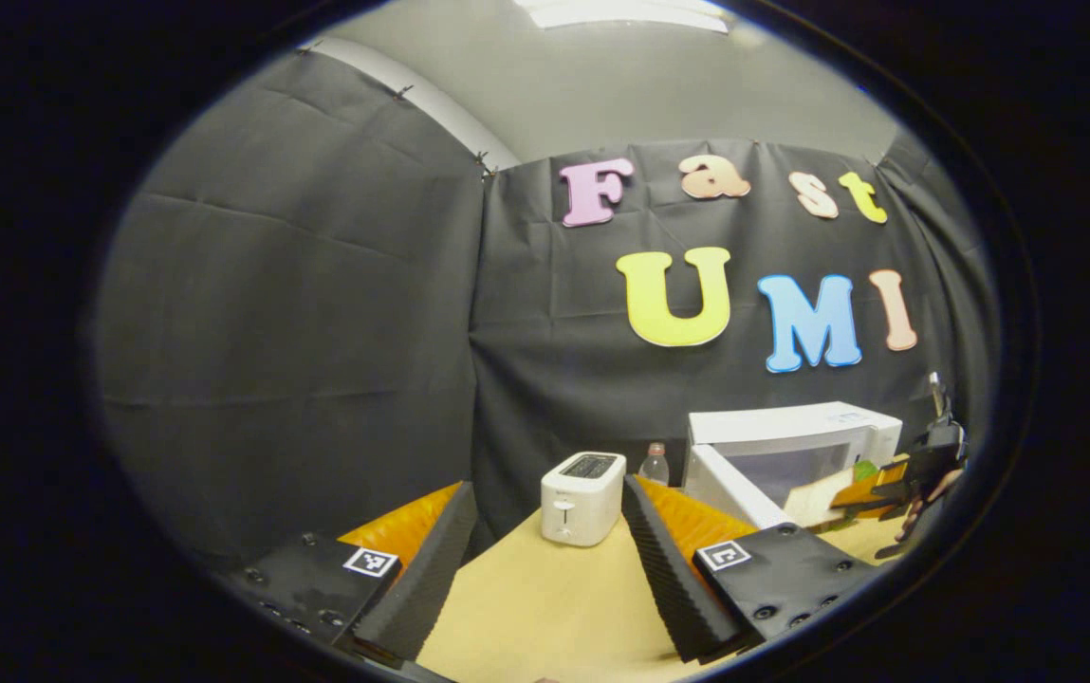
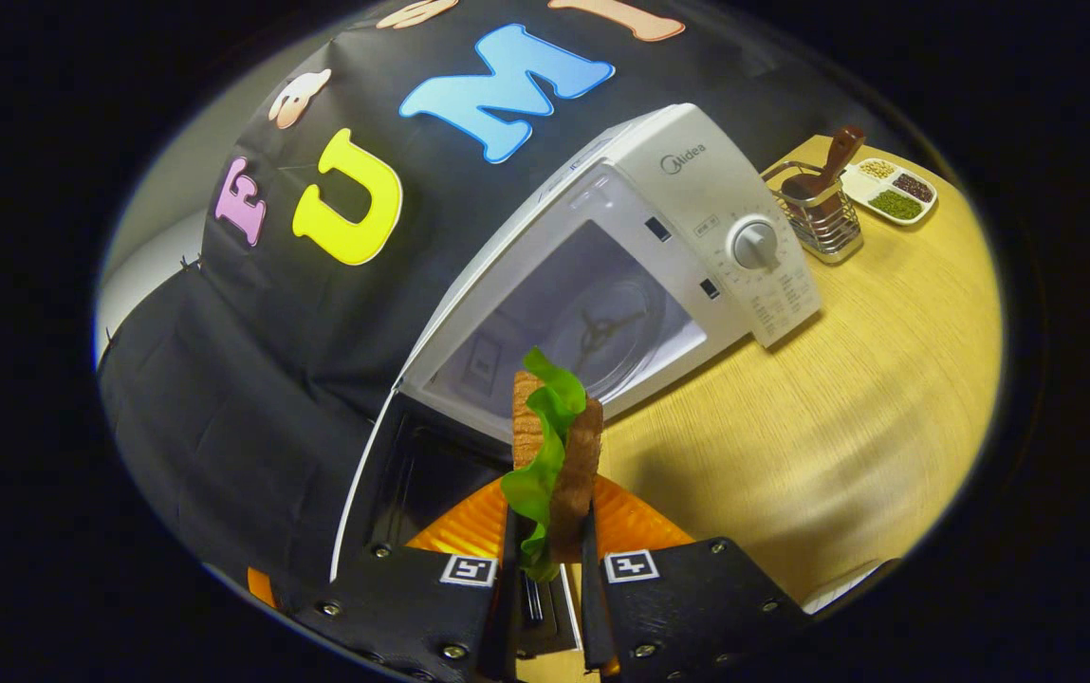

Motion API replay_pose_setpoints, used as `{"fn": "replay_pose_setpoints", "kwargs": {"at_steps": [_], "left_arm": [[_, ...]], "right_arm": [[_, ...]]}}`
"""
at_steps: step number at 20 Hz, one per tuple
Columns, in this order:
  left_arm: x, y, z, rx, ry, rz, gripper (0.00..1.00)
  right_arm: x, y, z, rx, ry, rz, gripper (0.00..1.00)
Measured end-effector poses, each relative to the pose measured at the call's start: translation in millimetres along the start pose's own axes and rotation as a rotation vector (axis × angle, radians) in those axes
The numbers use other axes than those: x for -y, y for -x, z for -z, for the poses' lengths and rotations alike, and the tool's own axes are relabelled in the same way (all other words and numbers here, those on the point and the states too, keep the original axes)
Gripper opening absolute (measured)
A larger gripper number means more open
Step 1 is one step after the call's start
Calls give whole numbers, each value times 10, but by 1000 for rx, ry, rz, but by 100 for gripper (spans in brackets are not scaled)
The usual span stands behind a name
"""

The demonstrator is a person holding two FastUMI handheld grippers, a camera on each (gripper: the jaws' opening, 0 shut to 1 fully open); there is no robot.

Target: Open the microwave oven with the left hand, put the food in, and close the microwave oven.

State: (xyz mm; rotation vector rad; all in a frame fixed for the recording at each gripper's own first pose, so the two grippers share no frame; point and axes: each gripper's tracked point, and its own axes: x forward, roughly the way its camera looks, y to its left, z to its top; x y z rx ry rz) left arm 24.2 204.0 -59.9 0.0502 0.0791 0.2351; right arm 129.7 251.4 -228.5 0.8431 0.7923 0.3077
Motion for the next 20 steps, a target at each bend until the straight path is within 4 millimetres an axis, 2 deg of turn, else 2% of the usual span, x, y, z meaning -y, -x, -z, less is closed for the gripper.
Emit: {"fn": "replay_pose_setpoints", "kwargs": {"at_steps": [6, 10, 12, 16, 17, 18, 19, 20], "left_arm": [[-275, -186, 206, -49, -4, -26, 99], [-392, -251, 275, -67, -18, -44, 99], [-465, -266, 310, -81, -28, -60, 98], [-499, -296, 413, -107, -24, -76, 96], [-502, -303, 433, -111, -29, -76, 99], [-484, -319, 454, -114, -34, -76, 97], [-465, -314, 440, -115, -37, -73, 96], [-448, -317, 421, -112, -44, -68, 96]], "right_arm": [[-73, -745, -178, 135, 11, 9, 28], [-7, -1190, -334, 185, 41, 50, 28], [35, -1349, -418, 213, 73, 63, 28], [138, -1618, -440, 204, 44, 70, 28], [154, -1653, -450, 206, 30, 77, 35], [199, -1678, -478, 211, 33, 100, 35], [257, -1685, -502, 214, 53, 132, 42], [278, -1675, -514, 212, 75, 151, 43]]}}
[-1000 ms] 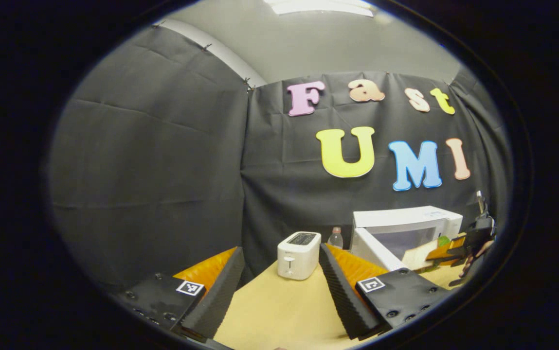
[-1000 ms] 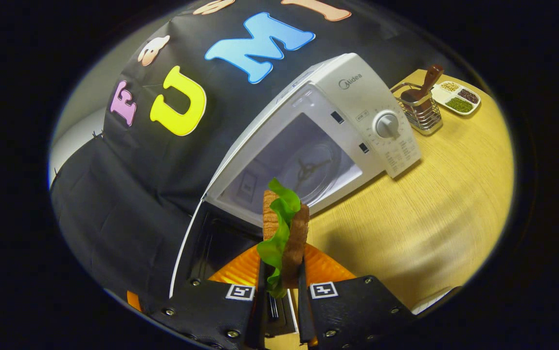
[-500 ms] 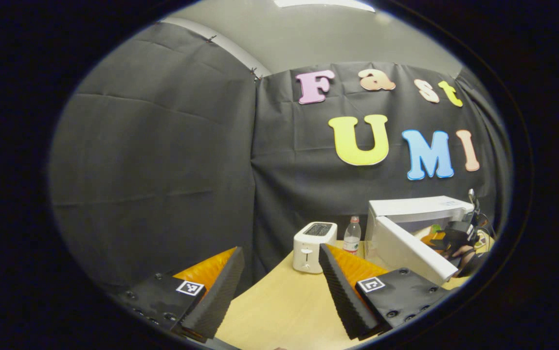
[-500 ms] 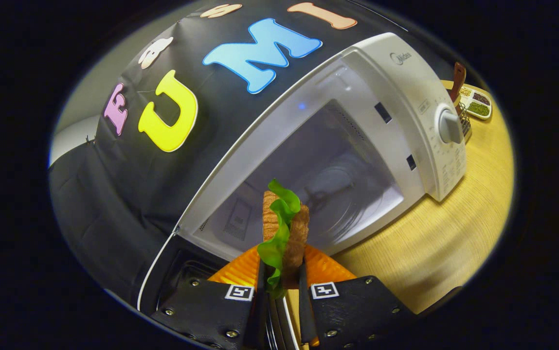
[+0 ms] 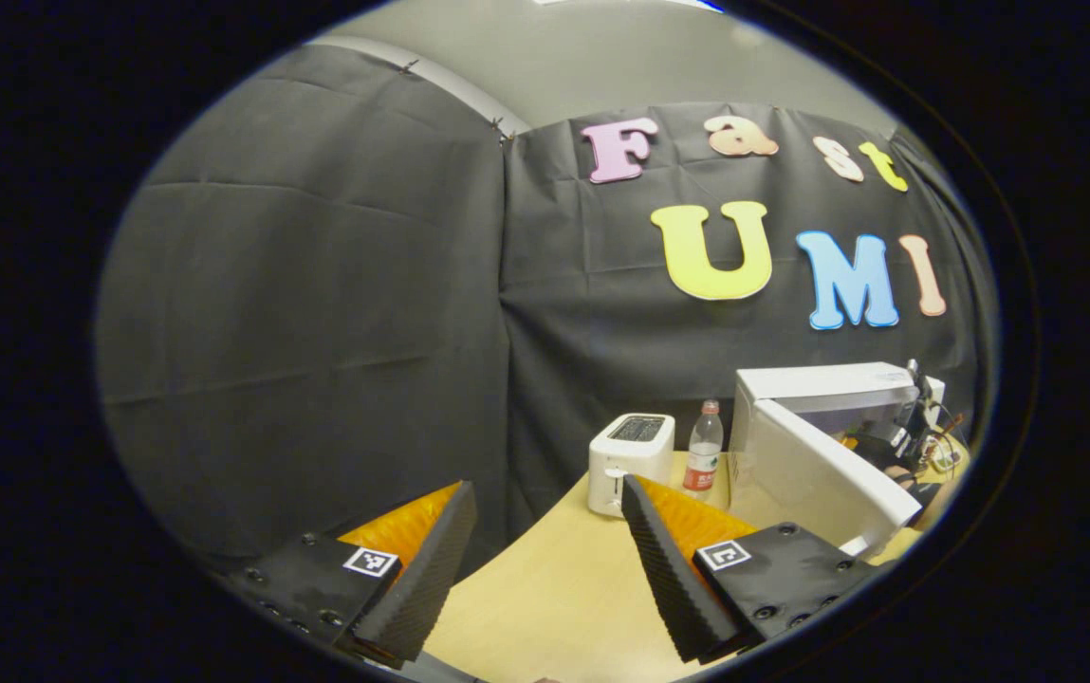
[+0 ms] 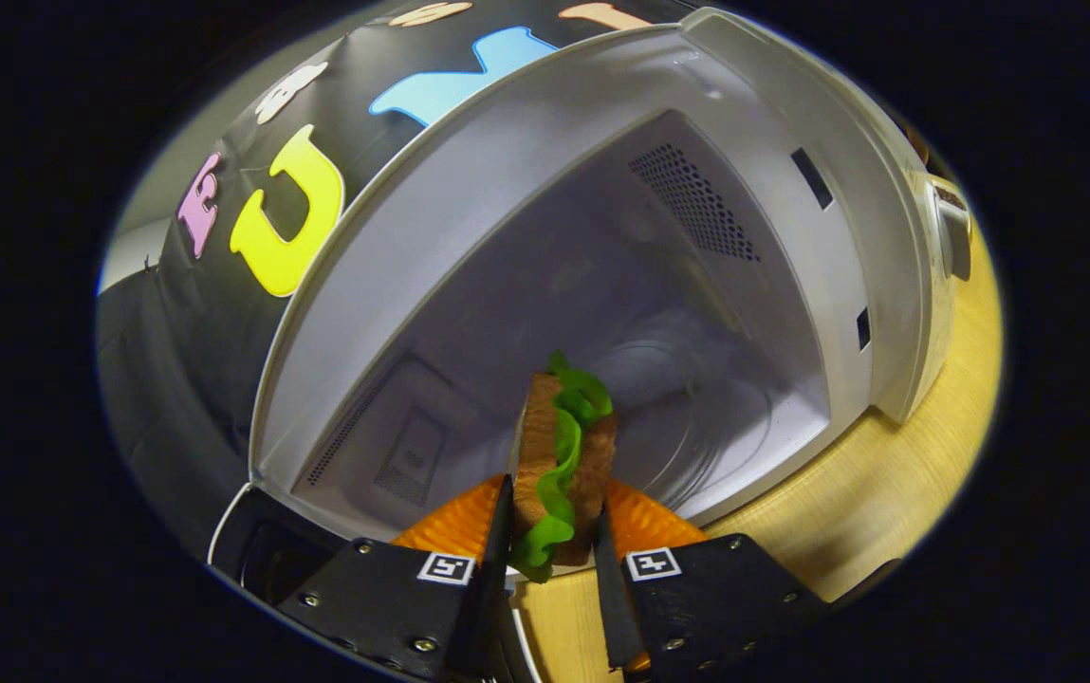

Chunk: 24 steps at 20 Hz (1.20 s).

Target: Open the microwave oven with the left hand, put the food in, and close the microwave oven.

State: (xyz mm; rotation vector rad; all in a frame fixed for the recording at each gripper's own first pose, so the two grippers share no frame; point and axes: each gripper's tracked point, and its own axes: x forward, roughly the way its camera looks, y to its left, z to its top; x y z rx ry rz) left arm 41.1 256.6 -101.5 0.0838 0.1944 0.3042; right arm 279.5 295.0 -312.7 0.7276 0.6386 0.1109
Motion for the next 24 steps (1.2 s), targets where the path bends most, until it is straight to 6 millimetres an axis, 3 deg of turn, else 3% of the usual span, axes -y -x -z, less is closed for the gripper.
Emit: {"fn": "replay_pose_setpoints", "kwargs": {"at_steps": [1, 2, 4, 5, 7, 9, 13, 20, 23, 24], "left_arm": [[20, -24, 15, 3, -12, 1, 96], [40, -44, 6, 4, -20, 5, 97], [110, -44, 8, 6, -24, 21, 97], [147, -66, 2, 8, -24, 30, 97], [203, -79, 2, 14, -25, 43, 99], [279, -102, 36, 16, -16, 58, 99], [435, -67, 163, 9, 1, 96, 99], [826, 38, 609, -55, 7, 172, 100], [1000, 162, 728, -77, 22, 182, 94], [1068, 215, 762, -84, 31, 192, 85]], "right_arm": [[75, 30, -30, 14, 49, 41, 40], [135, 24, -53, 26, 96, 71, 54], [244, 64, -98, 31, 183, 126, 66], [321, 89, -113, 32, 227, 158, 88], [392, 181, -153, 41, 299, 186, 95], [418, 346, -249, 60, 374, 191, 97], [193, 800, -399, 121, 520, 98, 97], [-160, 1809, -687, 224, 651, -61, 97], [-214, 2227, -889, 278, 656, -91, 97], [-233, 2342, -936, 287, 654, -101, 97]]}}
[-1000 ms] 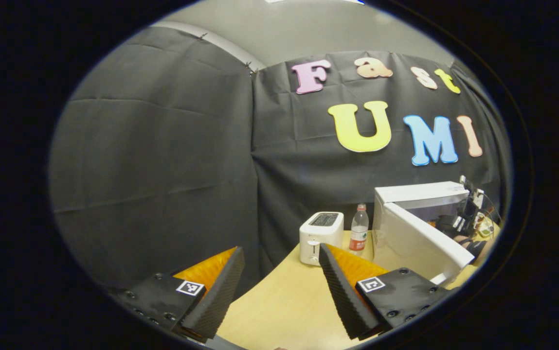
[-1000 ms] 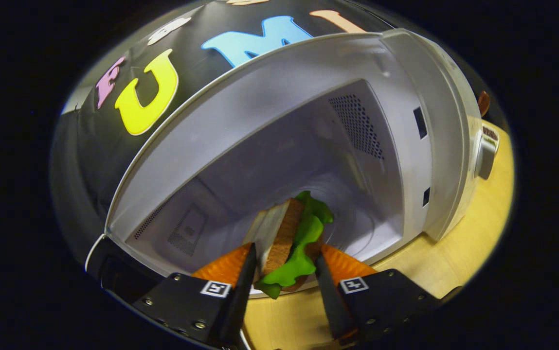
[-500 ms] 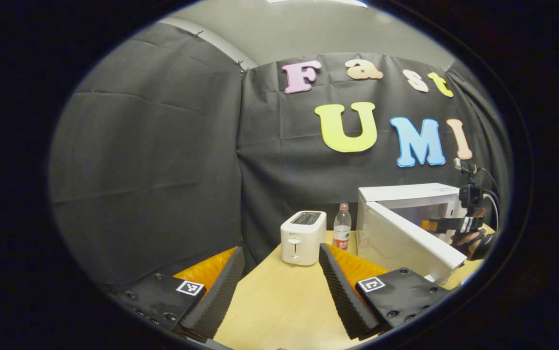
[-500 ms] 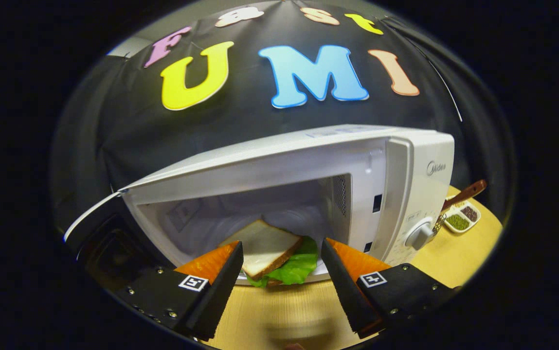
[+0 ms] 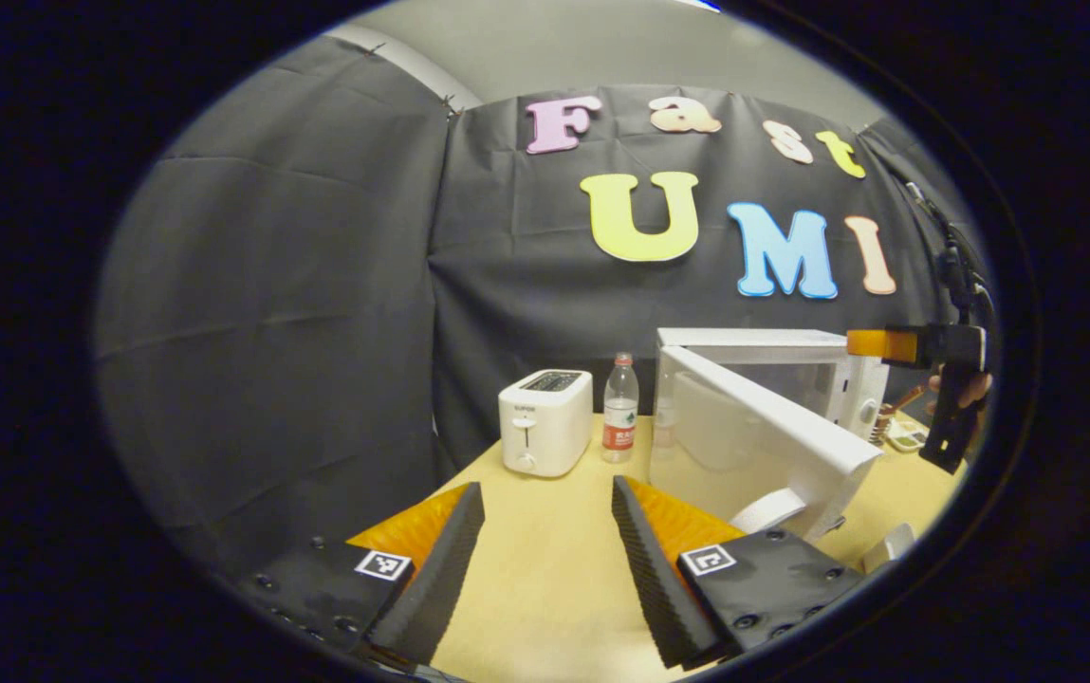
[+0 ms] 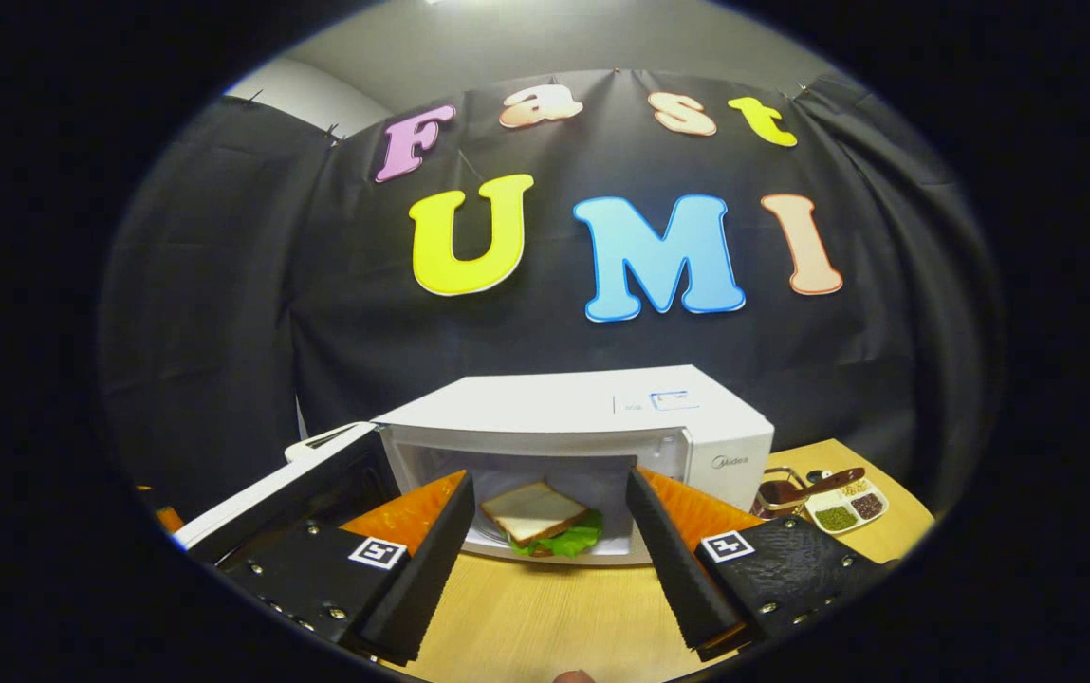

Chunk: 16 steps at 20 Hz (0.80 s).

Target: Open the microwave oven with the left hand, put the food in, and close the microwave oven.

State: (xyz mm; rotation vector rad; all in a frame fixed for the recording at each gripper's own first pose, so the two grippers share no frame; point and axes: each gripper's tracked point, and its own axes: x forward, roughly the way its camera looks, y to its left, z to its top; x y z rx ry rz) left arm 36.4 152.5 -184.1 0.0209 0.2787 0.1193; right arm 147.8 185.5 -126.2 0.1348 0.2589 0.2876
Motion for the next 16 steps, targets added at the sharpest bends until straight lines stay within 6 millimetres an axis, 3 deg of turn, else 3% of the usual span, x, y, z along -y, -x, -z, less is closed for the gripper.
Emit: {"fn": "replay_pose_setpoints", "kwargs": {"at_steps": [6, 8, 9, 10, 16], "left_arm": [[299, 113, 218, -37, -15, 44, 28], [350, 136, 255, -48, -29, 38, 28], [298, 143, 242, -32, -38, 18, 16], [401, 168, 271, -45, -37, 40, 5], [834, 232, 300, -59, -62, 122, 7]], "right_arm": [[118, 432, -329, 27, 11, -33, 97], [158, 541, -381, 34, 17, -36, 97], [175, 597, -407, 38, 15, -38, 97], [204, 640, -438, 45, 13, -38, 97], [387, 867, -542, 58, 27, -32, 96]]}}
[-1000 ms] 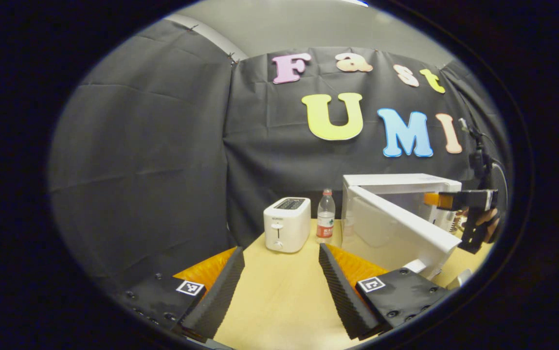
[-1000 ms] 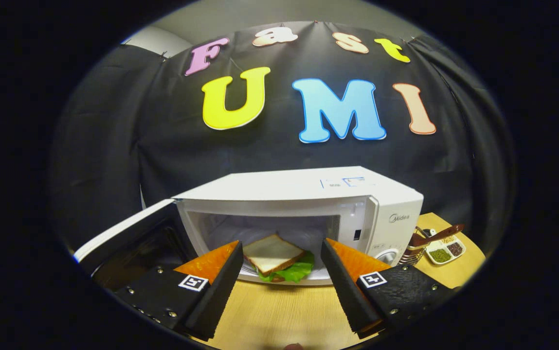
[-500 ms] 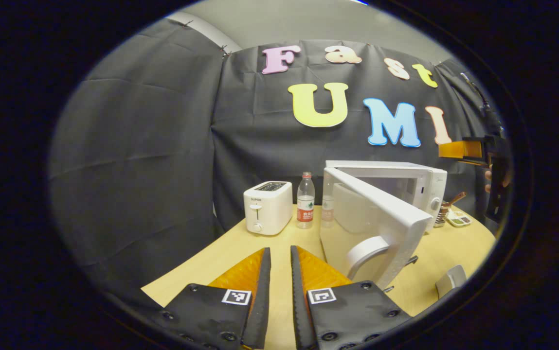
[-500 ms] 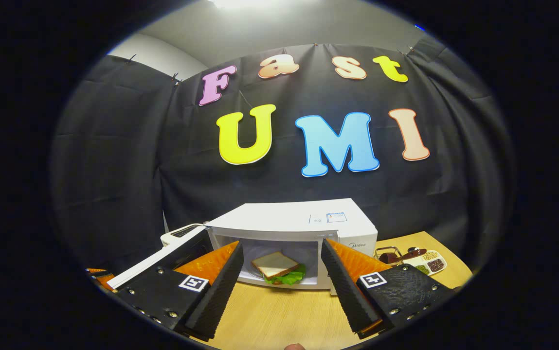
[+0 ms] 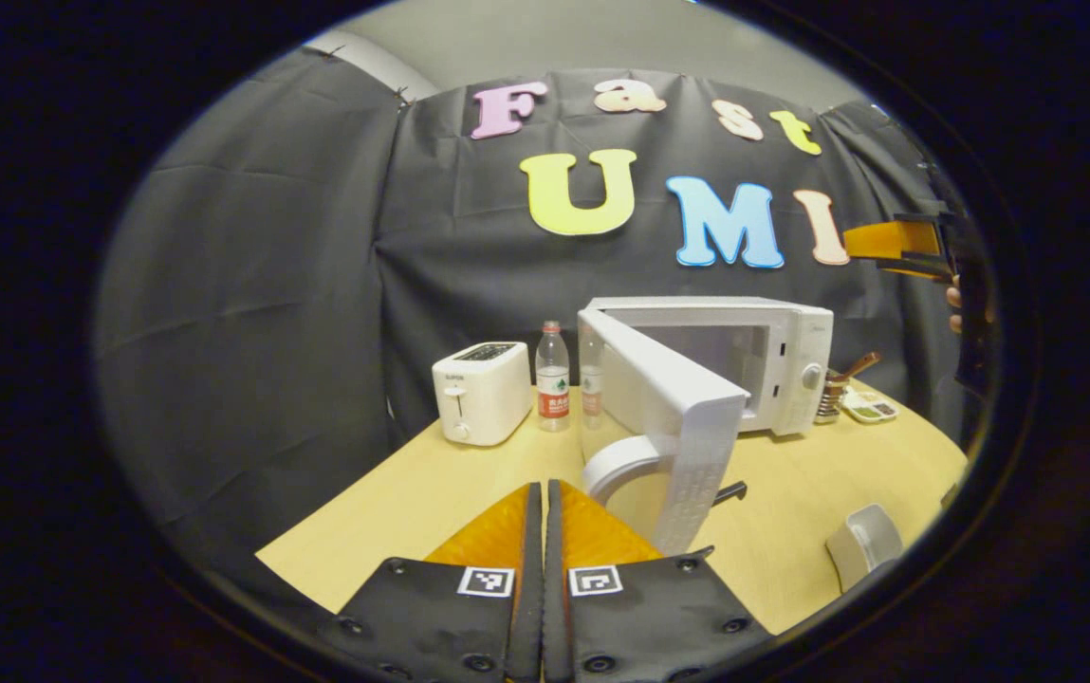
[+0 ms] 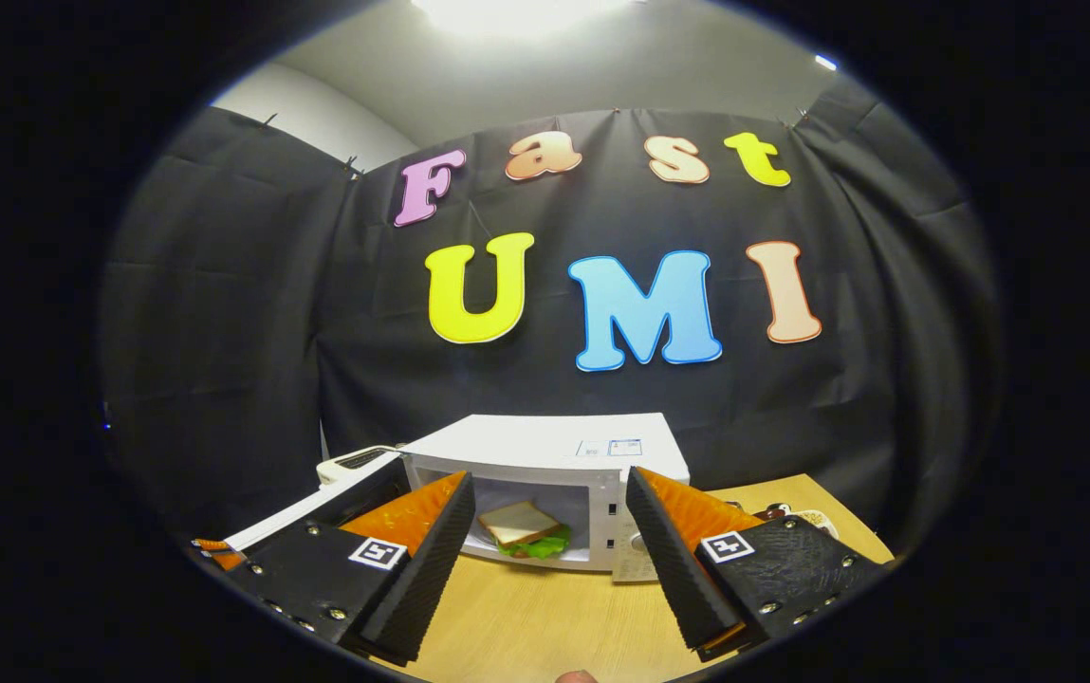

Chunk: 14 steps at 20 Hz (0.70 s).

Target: Open the microwave oven with the left hand, put the food in, and close the microwave oven.

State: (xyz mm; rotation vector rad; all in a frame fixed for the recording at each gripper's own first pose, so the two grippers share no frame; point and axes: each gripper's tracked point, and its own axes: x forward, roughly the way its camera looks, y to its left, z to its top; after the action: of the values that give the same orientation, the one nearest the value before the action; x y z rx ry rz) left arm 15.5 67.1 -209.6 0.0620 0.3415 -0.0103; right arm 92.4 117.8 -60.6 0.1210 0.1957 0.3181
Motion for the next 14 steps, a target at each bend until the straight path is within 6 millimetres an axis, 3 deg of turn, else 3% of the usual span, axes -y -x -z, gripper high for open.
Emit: {"fn": "replay_pose_setpoints", "kwargs": {"at_steps": [5, 14], "left_arm": [[481, 12, -36, -12, -19, 116, 7], [1443, -185, -246, 11, -65, 335, 7]], "right_arm": [[295, 188, 29, -3, 0, 47, 97], [798, 489, -24, 3, 13, 174, 97]]}}
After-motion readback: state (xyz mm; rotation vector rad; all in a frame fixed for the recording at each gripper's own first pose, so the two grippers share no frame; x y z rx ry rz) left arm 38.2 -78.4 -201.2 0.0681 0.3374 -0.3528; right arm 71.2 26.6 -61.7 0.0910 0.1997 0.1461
